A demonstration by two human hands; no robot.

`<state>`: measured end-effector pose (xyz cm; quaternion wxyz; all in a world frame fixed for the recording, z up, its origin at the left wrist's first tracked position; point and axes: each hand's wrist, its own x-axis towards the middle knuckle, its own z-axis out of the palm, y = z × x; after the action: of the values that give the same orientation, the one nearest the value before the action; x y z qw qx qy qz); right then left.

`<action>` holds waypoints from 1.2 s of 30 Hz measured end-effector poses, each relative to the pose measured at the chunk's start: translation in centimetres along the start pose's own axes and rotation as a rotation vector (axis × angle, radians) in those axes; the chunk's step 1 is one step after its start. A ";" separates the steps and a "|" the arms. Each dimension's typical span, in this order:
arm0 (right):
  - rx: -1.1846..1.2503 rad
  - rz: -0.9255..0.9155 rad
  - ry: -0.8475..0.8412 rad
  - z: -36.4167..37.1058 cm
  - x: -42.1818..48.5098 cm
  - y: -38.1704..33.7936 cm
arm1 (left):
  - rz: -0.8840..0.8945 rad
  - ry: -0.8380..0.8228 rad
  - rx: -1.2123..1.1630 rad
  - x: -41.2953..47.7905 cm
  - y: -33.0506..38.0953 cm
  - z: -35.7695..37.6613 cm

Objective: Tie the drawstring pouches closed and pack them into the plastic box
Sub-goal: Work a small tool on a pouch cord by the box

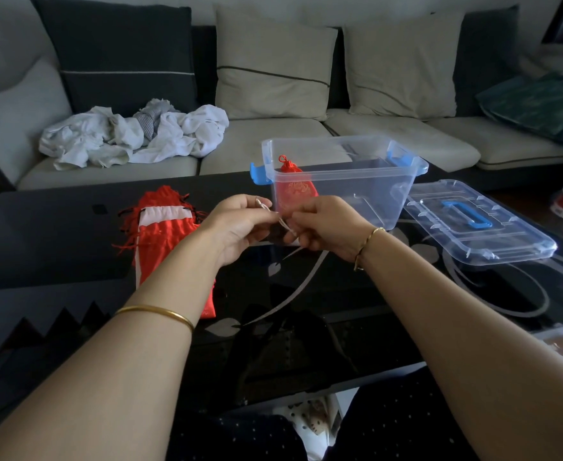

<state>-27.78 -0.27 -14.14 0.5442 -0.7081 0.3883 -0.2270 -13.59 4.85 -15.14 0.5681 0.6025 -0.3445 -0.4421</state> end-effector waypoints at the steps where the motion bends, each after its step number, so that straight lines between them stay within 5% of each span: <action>1: -0.064 -0.027 0.014 0.0 0.0 0.1 | -0.002 -0.014 0.001 0.0 0.1 0.0; 7: -0.262 -0.162 0.099 0.3 0.4 0.3 | 0.066 -0.022 0.018 -0.2 0.3 0.3; 21: -0.178 -0.194 0.062 1.0 0.6 0.3 | 0.388 0.087 0.403 -0.4 0.3 0.3; 26: 0.129 -0.073 0.067 0.9 0.7 0.3 | 0.540 0.136 0.494 -0.3 0.3 0.6; 36: 0.042 -0.143 0.126 1.2 0.1 -0.2 | 0.658 0.192 0.634 -0.1 -0.1 0.5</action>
<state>-26.76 0.34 -14.37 0.5157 -0.7068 0.3653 -0.3177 -14.10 4.73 -15.22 0.4952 0.6435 -0.5812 -0.0535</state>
